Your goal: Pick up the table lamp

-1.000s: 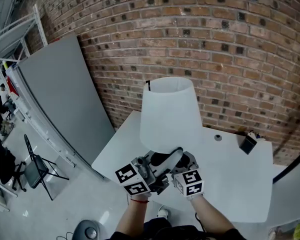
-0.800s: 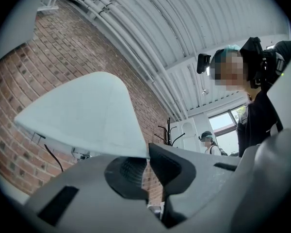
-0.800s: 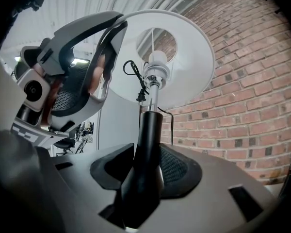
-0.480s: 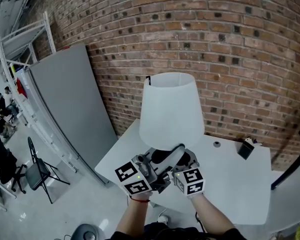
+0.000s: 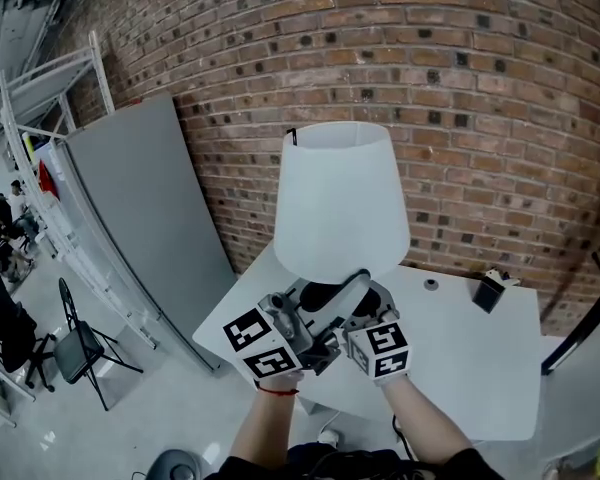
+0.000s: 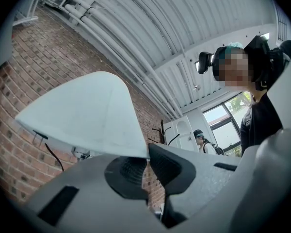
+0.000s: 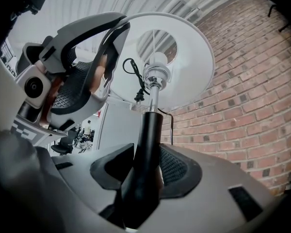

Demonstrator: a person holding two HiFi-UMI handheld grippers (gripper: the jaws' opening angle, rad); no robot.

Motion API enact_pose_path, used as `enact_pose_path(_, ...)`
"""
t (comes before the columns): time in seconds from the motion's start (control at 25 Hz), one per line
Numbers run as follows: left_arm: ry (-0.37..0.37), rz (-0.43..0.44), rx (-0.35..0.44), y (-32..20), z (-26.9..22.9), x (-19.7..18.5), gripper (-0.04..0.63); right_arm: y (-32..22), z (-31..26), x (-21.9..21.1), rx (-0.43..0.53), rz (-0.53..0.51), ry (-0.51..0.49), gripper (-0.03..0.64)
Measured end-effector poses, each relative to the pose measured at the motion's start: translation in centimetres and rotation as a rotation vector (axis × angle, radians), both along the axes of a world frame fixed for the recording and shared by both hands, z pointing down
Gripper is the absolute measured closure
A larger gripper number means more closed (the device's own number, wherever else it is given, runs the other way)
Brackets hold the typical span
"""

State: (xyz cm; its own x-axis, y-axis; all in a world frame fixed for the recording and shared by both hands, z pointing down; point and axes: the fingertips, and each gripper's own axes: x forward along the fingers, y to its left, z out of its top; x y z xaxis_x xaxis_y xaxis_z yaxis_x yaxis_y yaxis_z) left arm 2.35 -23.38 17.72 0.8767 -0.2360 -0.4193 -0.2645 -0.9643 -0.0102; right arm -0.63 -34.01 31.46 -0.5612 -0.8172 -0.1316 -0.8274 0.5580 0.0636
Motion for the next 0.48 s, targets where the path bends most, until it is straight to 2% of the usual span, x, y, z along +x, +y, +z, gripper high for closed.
enact_pose_path(0.48,-0.008,-0.003,0.070,2.5,-2.7,0.1,0.574,1.5,-3.8,0.1,0.085,0.002,0.001,0.456)
